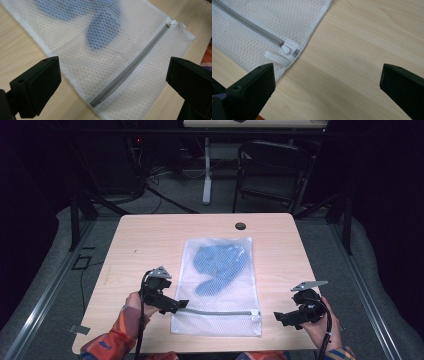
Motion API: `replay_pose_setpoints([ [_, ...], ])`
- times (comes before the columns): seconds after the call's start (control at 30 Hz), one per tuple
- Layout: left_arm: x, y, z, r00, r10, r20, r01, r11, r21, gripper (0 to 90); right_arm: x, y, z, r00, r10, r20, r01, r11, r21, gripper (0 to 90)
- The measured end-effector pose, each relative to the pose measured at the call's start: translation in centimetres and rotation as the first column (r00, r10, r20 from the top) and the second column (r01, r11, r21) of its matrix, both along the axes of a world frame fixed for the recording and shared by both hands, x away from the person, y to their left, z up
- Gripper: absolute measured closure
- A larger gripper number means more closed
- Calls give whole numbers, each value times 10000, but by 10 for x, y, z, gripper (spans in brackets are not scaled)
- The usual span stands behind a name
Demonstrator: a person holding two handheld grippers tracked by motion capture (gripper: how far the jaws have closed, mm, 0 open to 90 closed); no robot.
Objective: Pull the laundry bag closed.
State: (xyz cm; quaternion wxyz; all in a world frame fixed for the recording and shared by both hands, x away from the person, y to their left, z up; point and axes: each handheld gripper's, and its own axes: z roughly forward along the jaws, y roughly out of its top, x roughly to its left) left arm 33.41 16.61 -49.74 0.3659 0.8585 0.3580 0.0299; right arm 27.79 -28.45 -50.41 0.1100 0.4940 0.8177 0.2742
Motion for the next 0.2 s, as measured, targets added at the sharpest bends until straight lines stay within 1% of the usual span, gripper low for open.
replay_pose_setpoints([
  [0.03, 0, 3, 0, 9999, 124, -3, -124, 9999, -8, 0, -1, -2, 0, 10000, -25, -26, 25, 10000, -43, 0],
  [0.13, 3, 11, -1, 9993, 367, 10, -367, 9992, 154, 0, -5, -5, -3, 9999, -141, -74, 140, 9997, -180, 0],
  [0.2, 6, 15, -4, 9980, 636, 38, -637, 9970, 438, 0, -5, -5, -5, 9997, -222, -87, 218, 9989, -414, 0],
])
